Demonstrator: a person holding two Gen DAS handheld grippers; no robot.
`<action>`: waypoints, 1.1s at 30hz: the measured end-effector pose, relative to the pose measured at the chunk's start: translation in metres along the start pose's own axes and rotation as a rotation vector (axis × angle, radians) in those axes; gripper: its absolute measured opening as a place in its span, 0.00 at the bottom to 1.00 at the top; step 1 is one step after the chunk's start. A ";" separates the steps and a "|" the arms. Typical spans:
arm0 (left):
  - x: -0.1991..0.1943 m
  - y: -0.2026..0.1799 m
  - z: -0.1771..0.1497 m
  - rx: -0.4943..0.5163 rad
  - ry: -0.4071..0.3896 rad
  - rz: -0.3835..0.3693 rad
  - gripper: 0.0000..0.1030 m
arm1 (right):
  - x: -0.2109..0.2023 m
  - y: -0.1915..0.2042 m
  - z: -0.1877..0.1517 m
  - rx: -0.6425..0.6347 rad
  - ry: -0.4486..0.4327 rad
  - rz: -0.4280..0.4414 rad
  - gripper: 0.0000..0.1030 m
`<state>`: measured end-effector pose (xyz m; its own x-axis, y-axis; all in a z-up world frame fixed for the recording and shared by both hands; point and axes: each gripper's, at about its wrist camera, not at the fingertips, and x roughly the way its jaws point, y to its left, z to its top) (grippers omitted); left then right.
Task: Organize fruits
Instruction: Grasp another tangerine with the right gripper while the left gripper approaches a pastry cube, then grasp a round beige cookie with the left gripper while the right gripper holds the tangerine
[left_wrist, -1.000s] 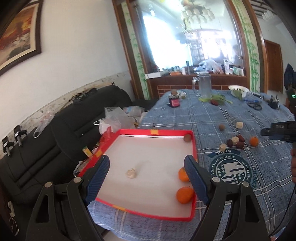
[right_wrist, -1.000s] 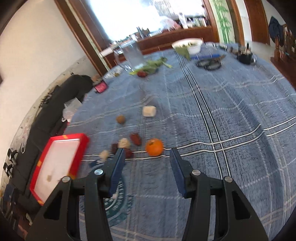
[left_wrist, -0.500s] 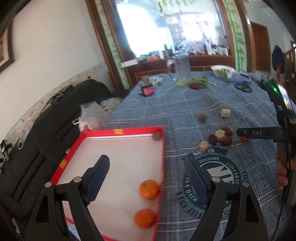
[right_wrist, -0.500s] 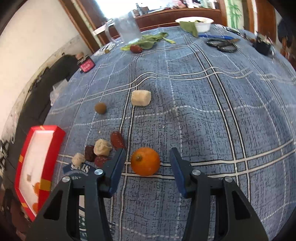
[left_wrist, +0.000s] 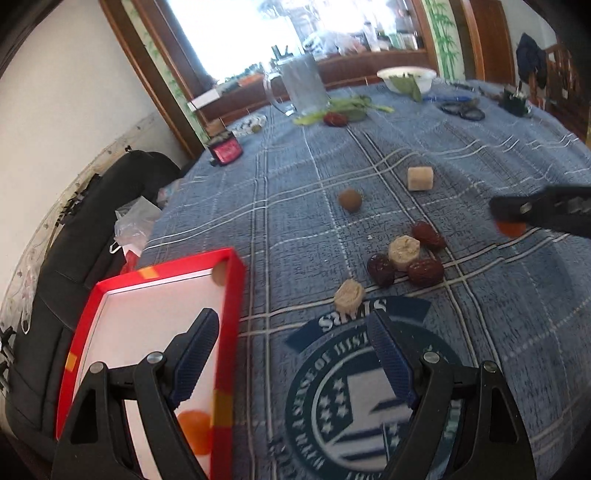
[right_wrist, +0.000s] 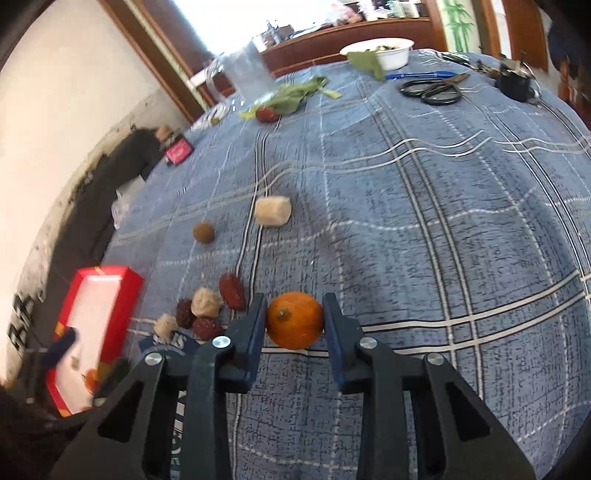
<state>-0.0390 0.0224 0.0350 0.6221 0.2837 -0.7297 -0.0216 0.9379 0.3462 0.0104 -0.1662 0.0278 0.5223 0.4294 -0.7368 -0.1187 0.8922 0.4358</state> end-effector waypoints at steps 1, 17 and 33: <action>0.004 -0.001 0.002 0.006 0.009 -0.004 0.80 | -0.003 -0.003 0.001 0.016 -0.010 0.008 0.32; 0.033 -0.011 0.013 -0.029 0.072 -0.170 0.20 | -0.004 -0.011 0.005 0.074 -0.010 0.047 0.32; -0.048 0.022 -0.020 -0.140 -0.079 -0.226 0.18 | -0.021 0.002 0.004 0.000 -0.129 0.124 0.32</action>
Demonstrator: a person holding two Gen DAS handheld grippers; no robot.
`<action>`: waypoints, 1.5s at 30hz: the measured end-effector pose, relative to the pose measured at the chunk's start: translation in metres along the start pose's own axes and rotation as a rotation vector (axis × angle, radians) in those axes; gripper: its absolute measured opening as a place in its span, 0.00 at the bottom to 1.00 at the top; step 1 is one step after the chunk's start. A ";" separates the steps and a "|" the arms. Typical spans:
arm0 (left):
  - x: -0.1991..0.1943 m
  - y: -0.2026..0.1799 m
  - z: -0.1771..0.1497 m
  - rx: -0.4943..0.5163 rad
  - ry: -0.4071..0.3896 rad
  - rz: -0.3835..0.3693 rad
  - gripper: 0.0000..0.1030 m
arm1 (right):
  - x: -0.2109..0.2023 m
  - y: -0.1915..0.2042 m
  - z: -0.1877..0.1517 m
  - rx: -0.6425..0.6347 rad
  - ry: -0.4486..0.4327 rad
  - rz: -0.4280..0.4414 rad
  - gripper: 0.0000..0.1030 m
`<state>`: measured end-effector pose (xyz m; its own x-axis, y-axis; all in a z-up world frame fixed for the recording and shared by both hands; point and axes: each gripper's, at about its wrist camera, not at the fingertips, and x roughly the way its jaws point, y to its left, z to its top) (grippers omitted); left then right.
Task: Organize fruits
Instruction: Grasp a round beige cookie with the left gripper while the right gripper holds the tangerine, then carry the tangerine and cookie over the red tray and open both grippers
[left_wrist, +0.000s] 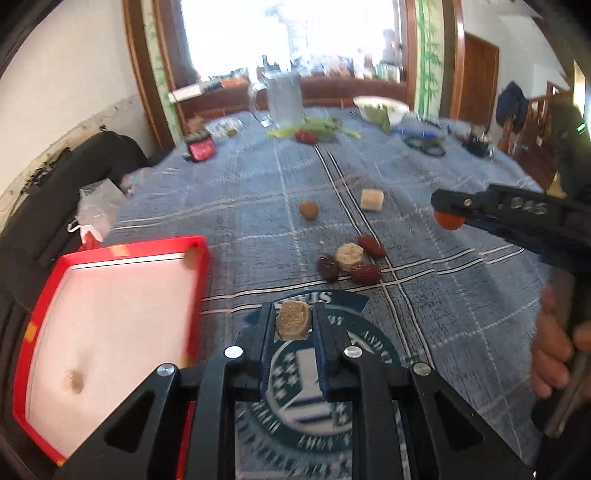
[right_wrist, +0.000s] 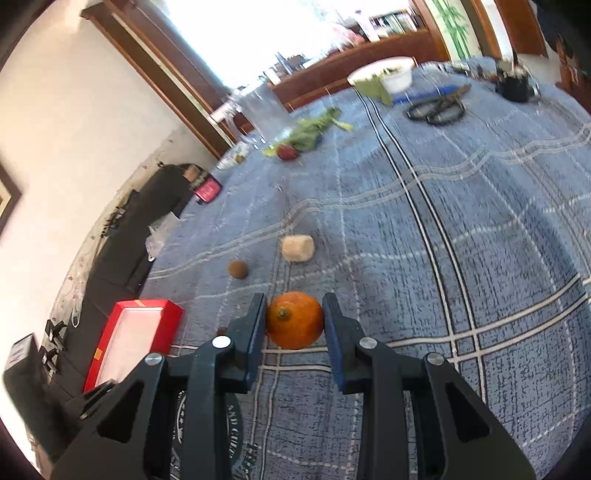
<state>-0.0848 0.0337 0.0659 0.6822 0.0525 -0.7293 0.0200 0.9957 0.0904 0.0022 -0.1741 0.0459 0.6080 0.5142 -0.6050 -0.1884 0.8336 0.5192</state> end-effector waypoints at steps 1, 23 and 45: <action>-0.007 0.004 -0.003 -0.004 -0.016 0.006 0.18 | -0.001 0.002 0.000 -0.010 -0.010 0.004 0.32; -0.064 0.175 -0.072 -0.304 -0.107 0.244 0.18 | 0.008 0.114 -0.046 -0.219 0.011 0.032 0.32; -0.030 0.220 -0.098 -0.291 -0.022 0.414 0.18 | 0.074 0.269 -0.167 -0.463 0.313 0.233 0.32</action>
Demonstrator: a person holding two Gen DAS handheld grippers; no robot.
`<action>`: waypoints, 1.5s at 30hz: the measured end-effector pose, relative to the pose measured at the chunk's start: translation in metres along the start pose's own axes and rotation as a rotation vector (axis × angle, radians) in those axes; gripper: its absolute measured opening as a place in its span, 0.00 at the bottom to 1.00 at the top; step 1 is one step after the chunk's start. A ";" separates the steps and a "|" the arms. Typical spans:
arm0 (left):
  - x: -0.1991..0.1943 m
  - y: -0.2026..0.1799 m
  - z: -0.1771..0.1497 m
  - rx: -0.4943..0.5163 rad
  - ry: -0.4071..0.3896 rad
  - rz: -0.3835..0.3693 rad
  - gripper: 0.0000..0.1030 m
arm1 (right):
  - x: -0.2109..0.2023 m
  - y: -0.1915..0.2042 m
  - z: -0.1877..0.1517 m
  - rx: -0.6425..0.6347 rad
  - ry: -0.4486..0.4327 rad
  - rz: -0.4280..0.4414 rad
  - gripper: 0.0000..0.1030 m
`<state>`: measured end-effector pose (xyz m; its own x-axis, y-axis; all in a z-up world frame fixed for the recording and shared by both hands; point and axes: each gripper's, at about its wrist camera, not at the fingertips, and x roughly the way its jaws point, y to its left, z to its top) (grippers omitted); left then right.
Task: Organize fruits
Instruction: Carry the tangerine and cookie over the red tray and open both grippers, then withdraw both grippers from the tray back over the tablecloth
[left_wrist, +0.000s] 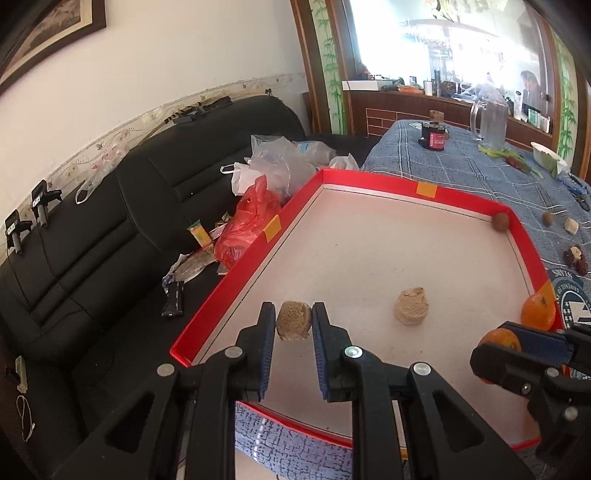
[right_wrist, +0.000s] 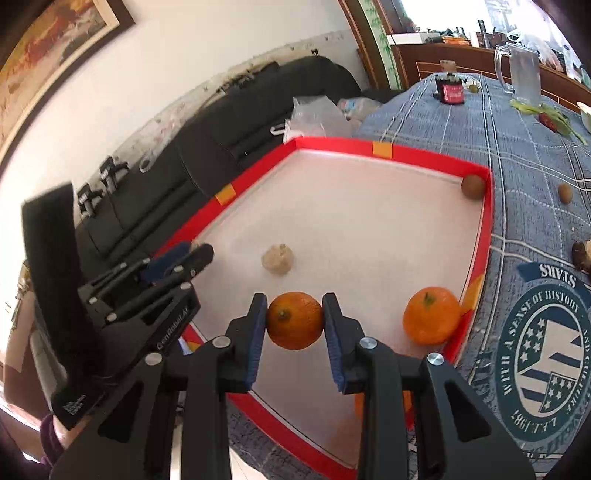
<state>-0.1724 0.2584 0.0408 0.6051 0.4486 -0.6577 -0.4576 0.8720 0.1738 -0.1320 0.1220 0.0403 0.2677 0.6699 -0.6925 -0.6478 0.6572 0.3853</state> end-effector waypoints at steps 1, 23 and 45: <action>0.001 0.001 0.000 0.002 0.001 0.004 0.18 | 0.001 0.001 -0.001 -0.003 0.002 -0.001 0.32; -0.026 0.002 0.007 0.016 -0.073 0.124 0.55 | -0.020 -0.002 0.000 -0.026 -0.065 -0.025 0.49; -0.133 -0.058 0.043 0.107 -0.359 0.101 0.70 | -0.132 -0.097 -0.005 0.168 -0.310 -0.070 0.50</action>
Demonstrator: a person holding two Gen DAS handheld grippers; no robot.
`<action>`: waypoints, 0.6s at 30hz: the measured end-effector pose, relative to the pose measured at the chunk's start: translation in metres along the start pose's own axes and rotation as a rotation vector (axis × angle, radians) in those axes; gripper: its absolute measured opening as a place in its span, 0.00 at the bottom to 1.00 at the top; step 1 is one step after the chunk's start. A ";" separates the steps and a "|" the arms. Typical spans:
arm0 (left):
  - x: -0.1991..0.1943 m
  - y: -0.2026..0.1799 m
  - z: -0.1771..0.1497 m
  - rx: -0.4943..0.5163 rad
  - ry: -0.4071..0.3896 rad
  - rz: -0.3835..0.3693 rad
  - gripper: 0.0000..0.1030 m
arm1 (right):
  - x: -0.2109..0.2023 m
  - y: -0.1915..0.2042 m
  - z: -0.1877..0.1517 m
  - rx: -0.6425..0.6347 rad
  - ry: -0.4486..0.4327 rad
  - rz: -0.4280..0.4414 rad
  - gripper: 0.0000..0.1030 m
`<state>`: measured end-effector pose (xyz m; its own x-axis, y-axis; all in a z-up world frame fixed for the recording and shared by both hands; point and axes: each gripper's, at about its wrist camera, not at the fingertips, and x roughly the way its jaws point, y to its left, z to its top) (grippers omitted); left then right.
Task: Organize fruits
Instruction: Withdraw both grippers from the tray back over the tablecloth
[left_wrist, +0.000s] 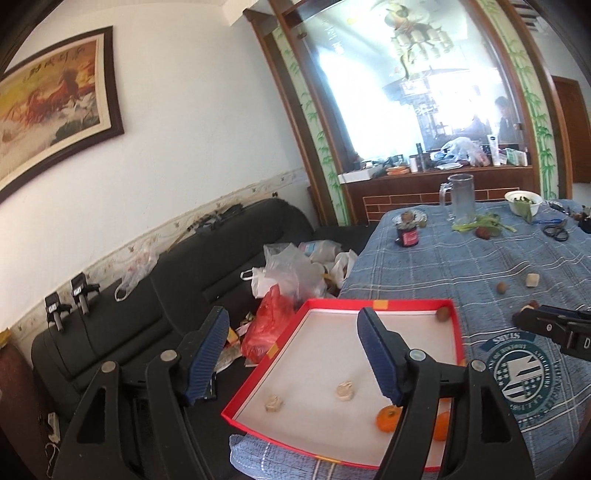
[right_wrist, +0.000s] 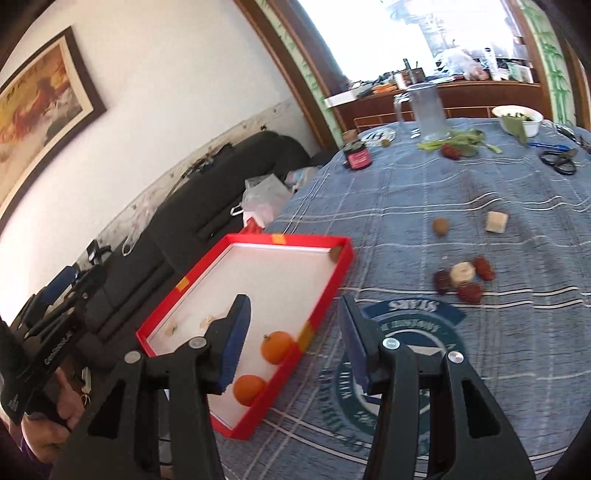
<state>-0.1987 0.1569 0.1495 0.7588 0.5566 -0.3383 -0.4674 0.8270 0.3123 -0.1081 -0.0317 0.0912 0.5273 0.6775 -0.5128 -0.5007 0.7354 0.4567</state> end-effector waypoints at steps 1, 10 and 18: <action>-0.003 -0.004 0.002 0.008 -0.005 -0.003 0.70 | -0.003 -0.003 0.001 0.006 -0.005 -0.001 0.50; -0.010 -0.040 0.014 0.068 -0.019 -0.026 0.70 | -0.030 -0.039 0.016 0.024 -0.050 -0.048 0.50; -0.006 -0.090 0.022 0.144 -0.005 -0.060 0.71 | -0.023 -0.096 0.044 0.076 -0.026 -0.133 0.50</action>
<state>-0.1510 0.0778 0.1432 0.7859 0.5060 -0.3553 -0.3516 0.8385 0.4163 -0.0426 -0.1173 0.0912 0.6040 0.5731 -0.5539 -0.3722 0.8173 0.4399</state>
